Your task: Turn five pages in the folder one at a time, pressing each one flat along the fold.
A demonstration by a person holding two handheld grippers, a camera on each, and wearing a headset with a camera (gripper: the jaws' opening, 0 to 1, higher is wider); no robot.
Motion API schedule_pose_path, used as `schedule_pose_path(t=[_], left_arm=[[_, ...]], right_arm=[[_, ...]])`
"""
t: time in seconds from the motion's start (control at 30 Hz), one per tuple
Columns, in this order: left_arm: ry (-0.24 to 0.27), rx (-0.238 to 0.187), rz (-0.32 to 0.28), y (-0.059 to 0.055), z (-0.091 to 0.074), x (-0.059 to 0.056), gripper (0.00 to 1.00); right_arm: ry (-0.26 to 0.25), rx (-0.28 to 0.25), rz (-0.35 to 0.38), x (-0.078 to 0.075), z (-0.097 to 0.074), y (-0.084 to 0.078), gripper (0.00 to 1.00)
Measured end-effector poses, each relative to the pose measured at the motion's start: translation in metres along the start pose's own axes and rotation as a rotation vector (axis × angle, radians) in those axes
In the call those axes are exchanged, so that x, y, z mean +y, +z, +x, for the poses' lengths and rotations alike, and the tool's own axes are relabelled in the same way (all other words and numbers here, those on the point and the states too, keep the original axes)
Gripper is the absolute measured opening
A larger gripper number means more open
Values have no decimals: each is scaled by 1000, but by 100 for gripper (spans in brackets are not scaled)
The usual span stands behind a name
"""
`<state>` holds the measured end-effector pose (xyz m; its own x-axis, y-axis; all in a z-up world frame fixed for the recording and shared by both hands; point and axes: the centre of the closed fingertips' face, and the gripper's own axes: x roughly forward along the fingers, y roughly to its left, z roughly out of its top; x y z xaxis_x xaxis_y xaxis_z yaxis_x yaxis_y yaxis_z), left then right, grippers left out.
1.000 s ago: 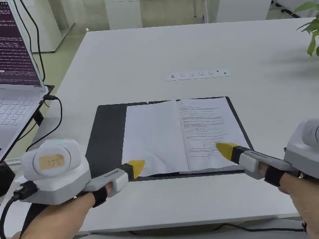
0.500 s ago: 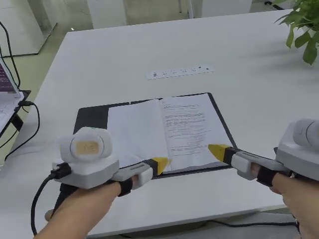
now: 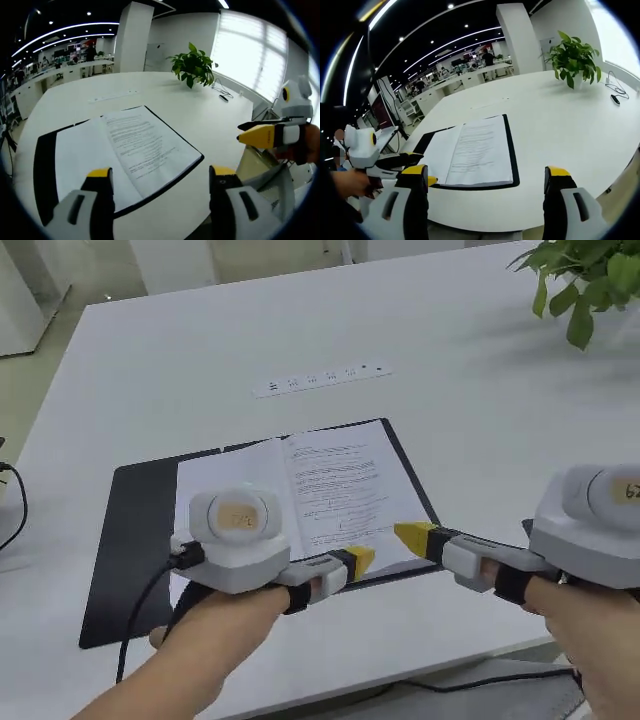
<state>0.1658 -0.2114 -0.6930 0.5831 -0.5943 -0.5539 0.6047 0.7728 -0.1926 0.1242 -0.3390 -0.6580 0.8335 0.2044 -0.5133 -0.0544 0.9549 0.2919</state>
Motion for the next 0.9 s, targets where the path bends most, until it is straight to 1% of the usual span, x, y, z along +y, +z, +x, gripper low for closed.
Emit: schedule_pose_path(t=[0.07, 0.17, 0.27, 0.43, 0.57, 0.7, 0.83, 0.87, 0.9], left_arm=[[-12, 16, 10, -4, 9, -5, 76], [-22, 25, 21, -5, 20, -13, 75], [-32, 13, 21, -4, 32, -20, 74], [-46, 14, 35, -5, 53, -29, 70], [-33, 6, 49, -5, 69, -32, 66], [-17, -7, 37, -4, 81, -31, 66], [6, 5, 51, -9, 97, -31, 65], [13, 3, 53, -10, 100, -31, 65], [18, -9, 55, -8, 102, -31, 65]], right_arm=[[9, 2, 3, -2, 1, 0, 96], [29, 5, 6, -1, 2, -1, 94], [48, 2, -3, 0, 3, 0, 93], [81, -3, 1, 2, 4, -2, 93], [94, 10, -2, 1, 6, -6, 93], [100, 21, 0, -2, 7, -9, 93], [105, 27, 5, -3, 7, -12, 92], [108, 27, 7, -3, 7, -12, 92], [109, 26, 8, -3, 7, -12, 92]])
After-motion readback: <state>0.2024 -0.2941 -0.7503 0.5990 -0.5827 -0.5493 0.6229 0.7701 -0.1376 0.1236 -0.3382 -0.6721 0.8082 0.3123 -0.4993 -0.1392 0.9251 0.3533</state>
